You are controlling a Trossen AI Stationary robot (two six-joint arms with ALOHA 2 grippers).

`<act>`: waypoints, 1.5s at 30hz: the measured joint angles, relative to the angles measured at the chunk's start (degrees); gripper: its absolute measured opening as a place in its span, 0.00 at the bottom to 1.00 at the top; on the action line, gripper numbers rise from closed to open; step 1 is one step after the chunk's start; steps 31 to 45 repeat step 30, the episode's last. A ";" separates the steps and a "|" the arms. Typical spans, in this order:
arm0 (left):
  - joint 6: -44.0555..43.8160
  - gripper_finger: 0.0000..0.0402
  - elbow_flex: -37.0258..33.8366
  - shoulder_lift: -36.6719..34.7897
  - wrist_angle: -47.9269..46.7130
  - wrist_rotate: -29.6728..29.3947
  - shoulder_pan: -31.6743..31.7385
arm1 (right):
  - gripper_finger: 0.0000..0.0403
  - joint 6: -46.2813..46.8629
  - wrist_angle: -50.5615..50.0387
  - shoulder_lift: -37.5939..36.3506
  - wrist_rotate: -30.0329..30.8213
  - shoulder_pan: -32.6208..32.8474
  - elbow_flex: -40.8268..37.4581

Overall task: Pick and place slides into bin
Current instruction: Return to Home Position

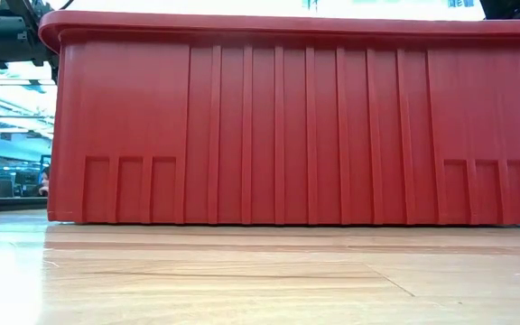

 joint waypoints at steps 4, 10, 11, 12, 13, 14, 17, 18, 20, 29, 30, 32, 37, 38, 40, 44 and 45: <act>-0.01 0.06 0.00 0.00 -0.02 0.00 0.02 | 0.00 0.00 0.00 -0.01 0.01 0.00 0.00; -0.01 0.07 0.00 0.00 0.00 0.01 0.00 | 0.00 -0.01 -0.01 0.01 0.01 0.01 0.01; -0.01 0.06 0.00 0.00 -0.01 0.01 0.01 | 0.00 0.00 0.01 0.01 -0.01 0.00 0.01; -0.01 0.06 0.00 0.00 -0.02 0.00 0.00 | 0.00 0.00 0.01 0.00 0.01 0.02 0.01; -0.01 0.06 0.00 0.00 0.00 0.00 0.00 | 0.00 -0.01 0.00 0.01 0.00 0.02 0.01; -0.01 0.05 0.00 0.00 0.00 0.01 0.01 | 0.00 0.00 0.00 -0.01 0.01 0.01 0.01; 0.00 0.03 0.00 0.00 -0.02 0.02 0.01 | 0.00 0.00 0.01 -0.01 0.01 0.00 0.01; 0.00 0.02 0.00 0.00 -0.01 0.01 0.01 | 0.00 0.00 0.01 0.01 0.01 0.00 -0.01; 0.01 0.01 0.00 0.00 0.00 0.01 0.00 | 0.00 0.00 0.01 0.01 0.01 0.01 0.01; -0.01 0.05 0.00 0.00 -0.02 0.02 0.00 | 0.00 -0.01 0.01 0.01 0.01 0.01 0.00; -0.01 0.06 0.00 0.00 0.00 0.01 0.00 | 0.00 -0.02 0.01 -0.01 0.00 0.01 0.01; -0.01 0.06 0.00 0.00 0.00 0.01 0.00 | 0.00 -0.02 0.01 -0.01 0.00 0.01 0.01; -0.01 0.06 0.00 0.00 0.00 0.01 0.00 | 0.00 -0.02 0.01 -0.01 0.00 0.01 0.01; -0.01 0.06 0.00 0.00 0.00 0.01 0.00 | 0.00 -0.02 0.01 -0.01 0.00 0.01 0.01; -0.01 0.06 0.00 0.00 0.00 0.01 0.00 | 0.00 -0.02 0.01 -0.01 0.00 0.01 0.01; -0.01 0.06 0.00 0.00 0.00 0.01 0.00 | 0.00 -0.02 0.01 -0.01 0.00 0.01 0.01; -0.01 0.06 0.00 0.00 0.00 0.01 0.00 | 0.00 -0.02 0.01 -0.01 0.00 0.01 0.01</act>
